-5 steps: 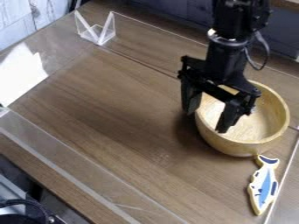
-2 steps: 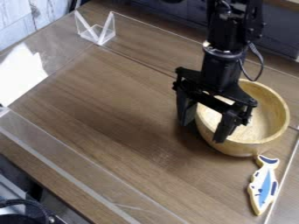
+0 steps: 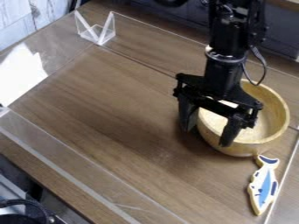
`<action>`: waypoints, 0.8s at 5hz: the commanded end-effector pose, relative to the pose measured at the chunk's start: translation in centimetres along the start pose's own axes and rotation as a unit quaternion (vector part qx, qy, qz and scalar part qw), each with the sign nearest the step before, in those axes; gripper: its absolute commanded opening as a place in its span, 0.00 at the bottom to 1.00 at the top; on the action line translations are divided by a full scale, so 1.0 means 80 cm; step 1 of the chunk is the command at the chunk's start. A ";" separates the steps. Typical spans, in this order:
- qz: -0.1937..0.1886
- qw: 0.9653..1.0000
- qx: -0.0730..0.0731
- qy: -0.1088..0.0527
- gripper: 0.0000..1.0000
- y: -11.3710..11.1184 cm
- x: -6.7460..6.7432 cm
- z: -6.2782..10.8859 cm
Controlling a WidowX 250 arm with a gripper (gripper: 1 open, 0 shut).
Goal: Remove the blue fish from inside the brown bowl and put it on the table
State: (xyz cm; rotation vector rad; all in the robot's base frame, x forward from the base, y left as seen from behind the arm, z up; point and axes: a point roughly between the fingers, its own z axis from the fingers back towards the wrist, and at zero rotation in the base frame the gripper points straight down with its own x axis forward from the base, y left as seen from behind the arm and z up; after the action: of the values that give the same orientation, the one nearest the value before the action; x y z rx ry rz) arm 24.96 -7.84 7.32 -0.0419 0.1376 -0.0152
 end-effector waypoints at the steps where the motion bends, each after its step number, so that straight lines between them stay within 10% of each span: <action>1: 0.017 1.000 -0.010 -0.023 1.00 -0.002 0.018 0.010; 4: 0.048 0.999 -0.014 -0.017 1.00 0.000 -0.004 -0.003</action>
State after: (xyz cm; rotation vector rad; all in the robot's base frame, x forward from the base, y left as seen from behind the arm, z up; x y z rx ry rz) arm 24.18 -7.78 6.07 -0.0530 0.1480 0.0801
